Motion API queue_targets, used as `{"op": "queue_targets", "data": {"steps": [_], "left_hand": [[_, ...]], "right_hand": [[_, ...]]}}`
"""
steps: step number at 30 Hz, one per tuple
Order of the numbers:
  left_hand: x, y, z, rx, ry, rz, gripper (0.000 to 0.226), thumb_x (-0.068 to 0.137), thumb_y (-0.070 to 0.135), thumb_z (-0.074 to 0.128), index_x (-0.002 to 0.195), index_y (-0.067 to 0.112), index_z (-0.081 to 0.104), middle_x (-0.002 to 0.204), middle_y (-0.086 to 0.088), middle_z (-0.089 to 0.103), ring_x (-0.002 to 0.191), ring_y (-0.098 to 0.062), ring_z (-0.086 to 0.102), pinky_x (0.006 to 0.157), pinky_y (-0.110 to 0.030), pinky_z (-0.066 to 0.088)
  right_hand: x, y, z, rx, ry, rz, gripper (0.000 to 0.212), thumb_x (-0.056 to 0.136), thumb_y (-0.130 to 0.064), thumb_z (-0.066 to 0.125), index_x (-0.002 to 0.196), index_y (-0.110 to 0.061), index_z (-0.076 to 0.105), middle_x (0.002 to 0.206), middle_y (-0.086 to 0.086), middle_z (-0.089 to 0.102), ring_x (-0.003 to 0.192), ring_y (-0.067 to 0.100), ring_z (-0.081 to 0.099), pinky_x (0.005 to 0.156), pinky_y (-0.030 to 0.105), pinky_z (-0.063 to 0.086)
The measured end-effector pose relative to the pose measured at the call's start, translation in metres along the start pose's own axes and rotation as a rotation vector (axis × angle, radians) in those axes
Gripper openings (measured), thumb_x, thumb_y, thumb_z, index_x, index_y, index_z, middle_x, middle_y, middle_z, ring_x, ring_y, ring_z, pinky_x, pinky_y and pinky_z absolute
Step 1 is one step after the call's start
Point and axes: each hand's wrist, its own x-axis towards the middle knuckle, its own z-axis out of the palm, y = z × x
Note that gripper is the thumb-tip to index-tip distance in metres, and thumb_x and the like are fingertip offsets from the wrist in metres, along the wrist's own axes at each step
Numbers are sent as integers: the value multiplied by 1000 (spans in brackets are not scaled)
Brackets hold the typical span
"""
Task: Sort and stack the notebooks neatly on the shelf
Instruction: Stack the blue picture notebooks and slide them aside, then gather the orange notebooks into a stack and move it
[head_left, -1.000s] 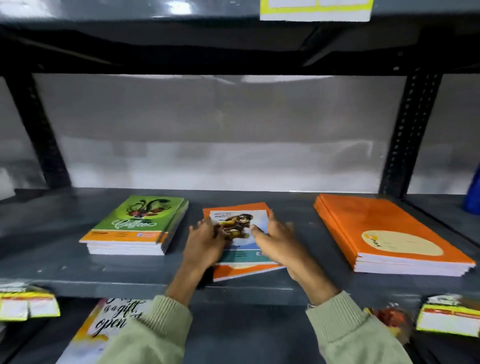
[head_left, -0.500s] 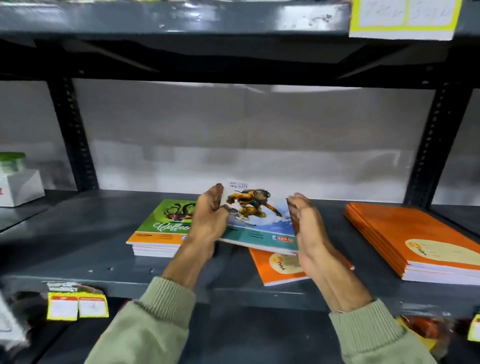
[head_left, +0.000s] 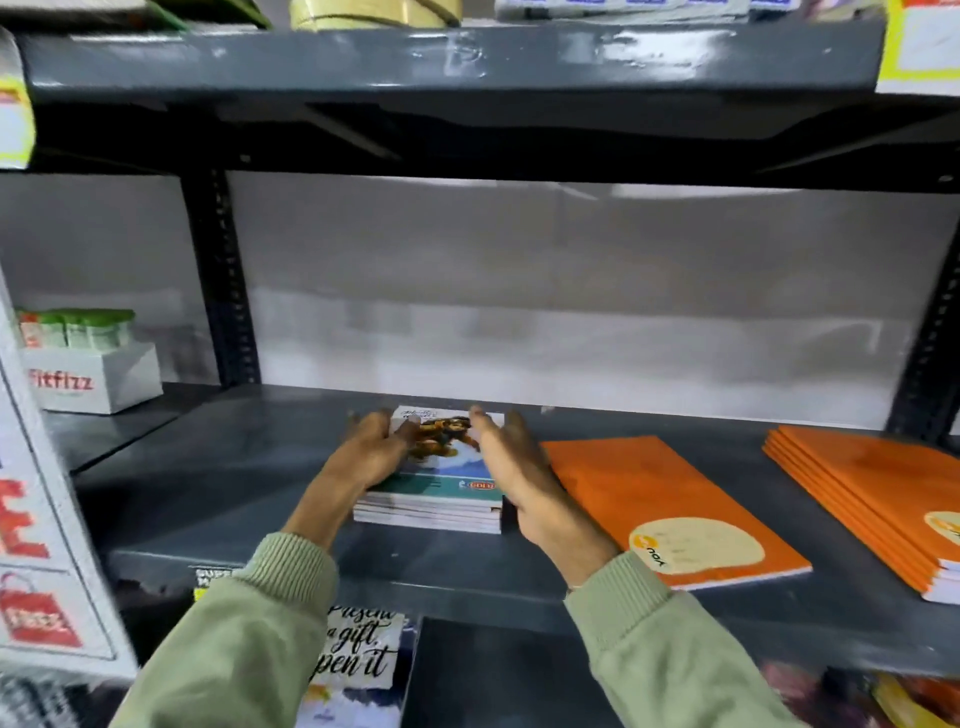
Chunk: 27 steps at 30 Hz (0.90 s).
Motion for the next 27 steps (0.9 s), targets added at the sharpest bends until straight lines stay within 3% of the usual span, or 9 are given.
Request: {"op": "queue_targets", "data": {"steps": [2,4,9,13,16,19,21,25,27], "left_hand": [[-7,15,0,113,86,128,59,101,44,40,140,0,43,153,-19,41,146,-36,29,115,-42,30],[-24,41,5,-60,159,244,59,100,45,42,143,4,44,143,-9,53,128,-26,52,98,-21,44],[-65,93,73,-251,-113,256,30,99,49,42,89,29,62,75,20,58,82,-10,59,66,-5,41],[-84,104,146,11,-234,205,55,101,48,36,123,3,59,139,-20,58,138,-33,42,116,-38,28],[-86,109,173,45,-138,177,54,99,44,40,123,-3,52,144,-27,47,147,-44,21,123,-49,10],[-89,118,177,-351,-37,200,24,94,15,54,118,12,53,122,-8,64,122,-32,57,104,-48,45],[-94,127,177,-690,-109,128,53,90,-6,50,134,24,48,116,3,69,95,-10,72,78,-31,60],[-90,144,180,-1062,-78,95,75,81,-22,43,131,34,53,86,22,77,72,0,74,55,-24,59],[-86,151,173,-1256,-43,89,75,80,-24,46,133,28,56,102,18,77,86,-6,75,58,-28,60]], "right_hand": [[4,3,-21,22,0,-45,80,89,-66,42,153,-25,18,161,6,29,146,29,26,114,42,27],[10,2,-50,11,60,-71,82,88,-67,41,155,-29,13,163,3,26,150,26,19,118,44,21],[16,20,-133,-139,235,-51,86,86,-64,46,155,-23,17,159,9,35,147,29,28,117,44,25],[0,64,-192,-599,388,101,83,89,-63,41,150,-8,28,155,21,37,144,44,24,115,52,23],[-14,86,-203,-764,359,16,81,91,-58,41,150,-5,25,152,19,42,143,43,25,115,51,21],[-17,88,-208,-696,381,-50,77,92,-55,44,151,-9,27,150,15,46,143,41,27,115,52,20],[-18,86,-214,-567,391,-38,72,92,-51,49,150,-12,31,147,15,49,141,40,30,115,51,23],[-22,83,-232,-255,352,-19,62,90,-40,55,145,-17,40,133,12,61,130,29,49,109,45,38],[-25,79,-240,-127,309,3,53,89,-37,56,139,-23,46,115,2,69,113,19,60,99,35,45]]}}
